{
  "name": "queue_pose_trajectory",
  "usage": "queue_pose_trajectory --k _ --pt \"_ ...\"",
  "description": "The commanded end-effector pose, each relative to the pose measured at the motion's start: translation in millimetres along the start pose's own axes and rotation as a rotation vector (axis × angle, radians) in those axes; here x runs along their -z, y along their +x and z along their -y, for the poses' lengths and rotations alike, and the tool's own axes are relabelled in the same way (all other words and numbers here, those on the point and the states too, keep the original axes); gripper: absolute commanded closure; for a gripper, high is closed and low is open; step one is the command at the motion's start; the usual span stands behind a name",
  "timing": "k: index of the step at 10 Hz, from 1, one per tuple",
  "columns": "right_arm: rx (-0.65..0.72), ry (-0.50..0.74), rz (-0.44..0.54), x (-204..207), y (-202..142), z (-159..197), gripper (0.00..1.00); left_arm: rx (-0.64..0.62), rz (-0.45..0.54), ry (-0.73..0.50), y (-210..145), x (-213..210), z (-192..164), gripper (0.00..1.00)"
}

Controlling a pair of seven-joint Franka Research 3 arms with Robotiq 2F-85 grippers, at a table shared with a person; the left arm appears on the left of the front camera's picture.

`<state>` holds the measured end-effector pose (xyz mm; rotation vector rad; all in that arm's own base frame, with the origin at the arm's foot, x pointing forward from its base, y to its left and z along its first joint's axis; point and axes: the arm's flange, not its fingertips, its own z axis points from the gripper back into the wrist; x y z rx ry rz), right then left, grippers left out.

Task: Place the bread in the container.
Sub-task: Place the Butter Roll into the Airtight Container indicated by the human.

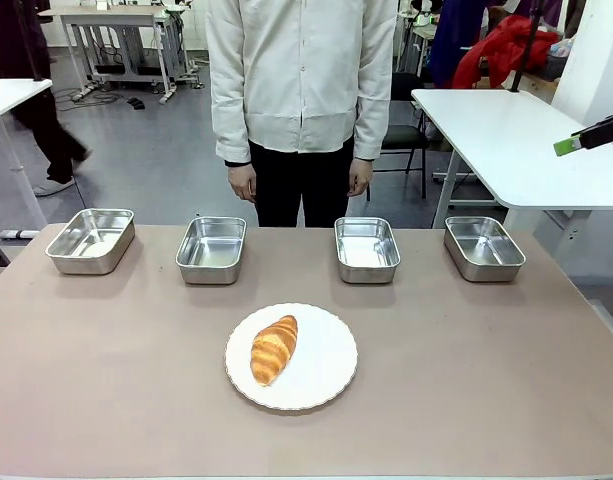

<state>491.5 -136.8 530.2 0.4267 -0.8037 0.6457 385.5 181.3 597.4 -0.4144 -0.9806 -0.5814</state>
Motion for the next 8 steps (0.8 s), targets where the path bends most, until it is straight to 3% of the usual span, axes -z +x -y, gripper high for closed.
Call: queue_pose_trajectory --k 1,8 --pt "-0.001 0.002 0.004 -0.3 0.9 -0.9 0.00 0.000 0.002 0.001 0.2 -0.9 0.0 0.00" --pt "-0.001 0.002 0.004 -0.3 0.9 -0.9 0.00 0.000 0.002 0.001 0.2 -0.9 0.0 0.00"
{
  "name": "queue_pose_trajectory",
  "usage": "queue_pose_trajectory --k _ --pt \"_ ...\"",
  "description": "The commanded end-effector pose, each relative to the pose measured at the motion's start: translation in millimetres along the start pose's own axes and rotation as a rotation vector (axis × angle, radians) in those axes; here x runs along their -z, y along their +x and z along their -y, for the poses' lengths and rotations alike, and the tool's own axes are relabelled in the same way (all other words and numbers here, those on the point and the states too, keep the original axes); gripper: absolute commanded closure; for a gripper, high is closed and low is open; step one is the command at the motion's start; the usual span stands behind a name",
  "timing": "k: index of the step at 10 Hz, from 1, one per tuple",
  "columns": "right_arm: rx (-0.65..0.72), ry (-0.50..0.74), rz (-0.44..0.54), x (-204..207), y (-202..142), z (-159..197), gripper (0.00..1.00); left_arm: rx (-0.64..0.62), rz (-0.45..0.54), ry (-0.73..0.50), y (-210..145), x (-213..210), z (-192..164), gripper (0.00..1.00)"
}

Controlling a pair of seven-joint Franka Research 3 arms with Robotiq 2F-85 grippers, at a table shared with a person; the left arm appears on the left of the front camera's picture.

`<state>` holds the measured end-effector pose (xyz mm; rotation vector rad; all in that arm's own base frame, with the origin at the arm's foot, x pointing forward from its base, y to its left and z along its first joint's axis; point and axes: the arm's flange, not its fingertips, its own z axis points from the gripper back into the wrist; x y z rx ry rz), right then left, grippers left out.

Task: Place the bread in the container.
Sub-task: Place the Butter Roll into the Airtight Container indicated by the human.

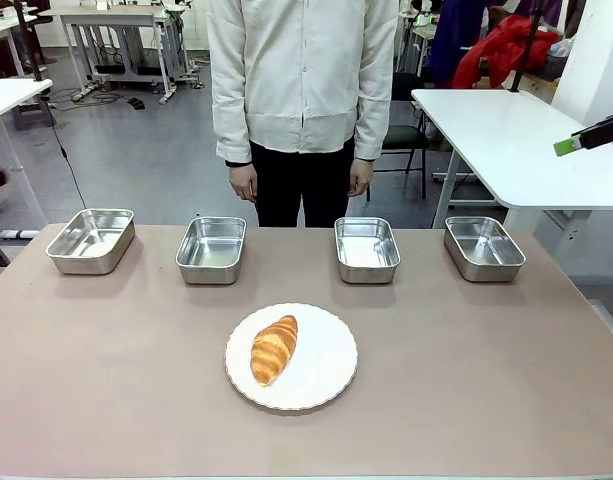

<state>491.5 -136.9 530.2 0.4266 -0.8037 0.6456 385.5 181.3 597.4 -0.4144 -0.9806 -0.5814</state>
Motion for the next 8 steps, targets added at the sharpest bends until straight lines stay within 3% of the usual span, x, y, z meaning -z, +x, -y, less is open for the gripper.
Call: queue_pose_trajectory --k 1,8 --pt "-0.002 0.002 0.004 -0.2 0.9 -1.0 0.00 0.000 0.002 0.000 0.2 -0.9 0.0 0.00" --pt "-0.002 0.002 0.004 -0.2 0.9 -1.0 0.00 0.000 0.002 0.000 0.2 -0.9 0.0 0.00"
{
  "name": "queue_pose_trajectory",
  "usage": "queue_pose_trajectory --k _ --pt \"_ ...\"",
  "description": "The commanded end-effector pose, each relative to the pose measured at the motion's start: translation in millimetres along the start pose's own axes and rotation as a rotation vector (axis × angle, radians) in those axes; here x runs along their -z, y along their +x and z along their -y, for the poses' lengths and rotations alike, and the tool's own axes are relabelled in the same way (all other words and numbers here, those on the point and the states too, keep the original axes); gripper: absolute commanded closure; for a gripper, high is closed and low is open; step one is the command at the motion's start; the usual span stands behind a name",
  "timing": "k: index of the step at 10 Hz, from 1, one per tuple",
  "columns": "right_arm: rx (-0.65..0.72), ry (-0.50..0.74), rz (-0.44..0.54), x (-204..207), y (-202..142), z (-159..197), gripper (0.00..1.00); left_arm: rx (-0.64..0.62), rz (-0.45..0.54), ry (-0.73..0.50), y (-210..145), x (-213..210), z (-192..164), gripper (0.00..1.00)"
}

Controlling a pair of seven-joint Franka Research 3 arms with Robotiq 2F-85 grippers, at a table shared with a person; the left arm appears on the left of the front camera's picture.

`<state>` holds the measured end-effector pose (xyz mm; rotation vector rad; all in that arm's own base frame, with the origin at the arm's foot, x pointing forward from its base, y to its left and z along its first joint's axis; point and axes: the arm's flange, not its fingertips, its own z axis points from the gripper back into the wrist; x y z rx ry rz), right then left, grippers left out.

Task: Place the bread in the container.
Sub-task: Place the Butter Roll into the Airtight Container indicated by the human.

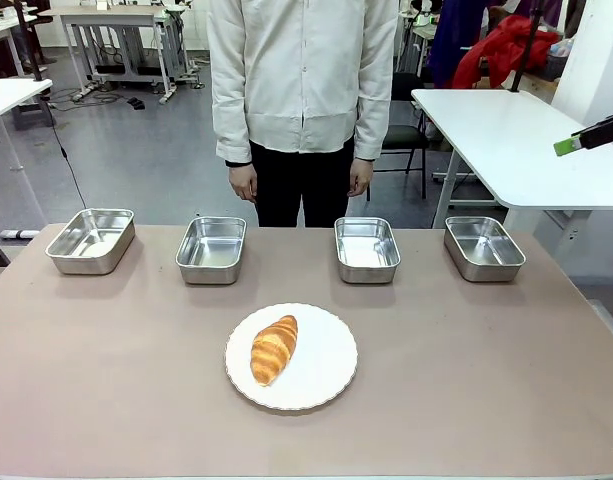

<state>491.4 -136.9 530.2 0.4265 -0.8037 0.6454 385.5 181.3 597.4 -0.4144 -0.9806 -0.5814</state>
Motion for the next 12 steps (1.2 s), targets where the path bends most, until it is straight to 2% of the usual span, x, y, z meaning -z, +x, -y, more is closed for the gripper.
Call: queue_pose_trajectory --k 1,12 --pt "-0.002 0.003 0.004 -0.2 0.9 -1.0 0.00 0.000 0.002 0.000 0.2 -0.9 0.0 0.00" --pt "-0.002 0.003 0.004 -0.2 0.9 -1.0 0.00 0.000 0.002 0.000 0.2 -0.9 0.0 0.00"
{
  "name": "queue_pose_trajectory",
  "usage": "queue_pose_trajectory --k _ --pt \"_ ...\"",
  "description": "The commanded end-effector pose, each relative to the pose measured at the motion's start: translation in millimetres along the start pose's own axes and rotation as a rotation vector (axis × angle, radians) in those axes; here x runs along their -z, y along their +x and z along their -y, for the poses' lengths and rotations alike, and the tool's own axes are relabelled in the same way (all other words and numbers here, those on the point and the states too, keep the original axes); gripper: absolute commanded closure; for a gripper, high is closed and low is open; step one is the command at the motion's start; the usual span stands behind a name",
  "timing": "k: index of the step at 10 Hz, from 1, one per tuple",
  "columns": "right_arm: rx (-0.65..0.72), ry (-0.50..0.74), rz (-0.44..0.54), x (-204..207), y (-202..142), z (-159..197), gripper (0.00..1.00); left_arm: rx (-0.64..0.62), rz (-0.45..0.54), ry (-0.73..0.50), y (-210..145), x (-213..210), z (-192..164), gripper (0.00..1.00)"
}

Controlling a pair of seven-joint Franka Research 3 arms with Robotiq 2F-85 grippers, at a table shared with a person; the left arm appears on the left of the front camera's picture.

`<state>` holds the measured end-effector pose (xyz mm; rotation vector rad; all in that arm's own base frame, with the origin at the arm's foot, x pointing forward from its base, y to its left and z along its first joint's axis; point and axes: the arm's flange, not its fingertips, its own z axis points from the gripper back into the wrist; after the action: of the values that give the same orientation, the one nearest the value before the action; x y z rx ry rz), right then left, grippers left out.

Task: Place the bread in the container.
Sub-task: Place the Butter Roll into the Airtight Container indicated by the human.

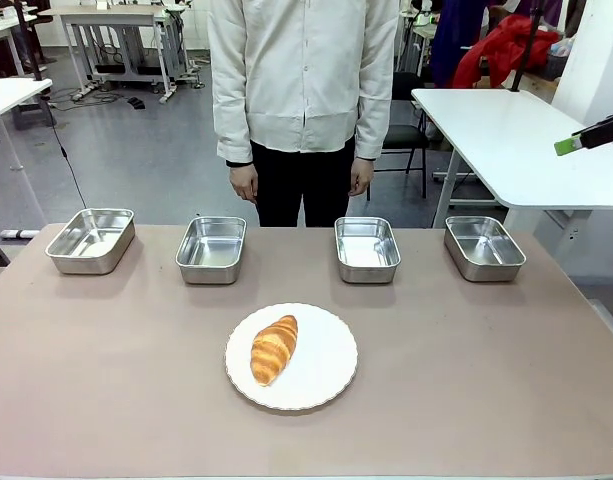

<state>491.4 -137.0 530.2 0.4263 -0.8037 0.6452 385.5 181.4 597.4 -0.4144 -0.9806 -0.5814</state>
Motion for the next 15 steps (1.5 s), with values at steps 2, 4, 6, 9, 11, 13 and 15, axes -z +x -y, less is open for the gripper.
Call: queue_pose_trajectory --k 2,4,6,9,11,13,15 --pt "-0.002 0.003 0.005 -0.1 1.0 -1.1 0.00 0.000 0.002 0.000 0.2 -0.9 0.1 0.00" --pt "-0.002 0.003 0.005 -0.1 1.0 -1.1 0.00 0.000 0.002 0.000 0.2 -0.9 0.1 0.00" --pt "-0.002 0.003 0.005 -0.1 1.0 -1.1 0.00 0.000 0.002 0.000 0.2 -0.9 0.1 0.00" --pt "-0.002 0.003 0.005 -0.1 1.0 -1.1 0.00 0.000 0.002 0.000 0.2 -0.9 0.1 0.00" --pt "-0.002 0.003 0.005 -0.1 1.0 -1.1 0.00 0.000 0.002 0.000 0.2 -0.9 0.1 0.00" --pt "-0.002 0.003 0.005 -0.1 1.0 -1.1 0.00 0.000 0.002 0.000 0.2 -0.9 0.1 0.00" --pt "-0.002 0.003 0.005 -0.1 1.0 -1.1 0.00 0.000 0.002 0.000 0.2 -0.9 0.1 0.00"
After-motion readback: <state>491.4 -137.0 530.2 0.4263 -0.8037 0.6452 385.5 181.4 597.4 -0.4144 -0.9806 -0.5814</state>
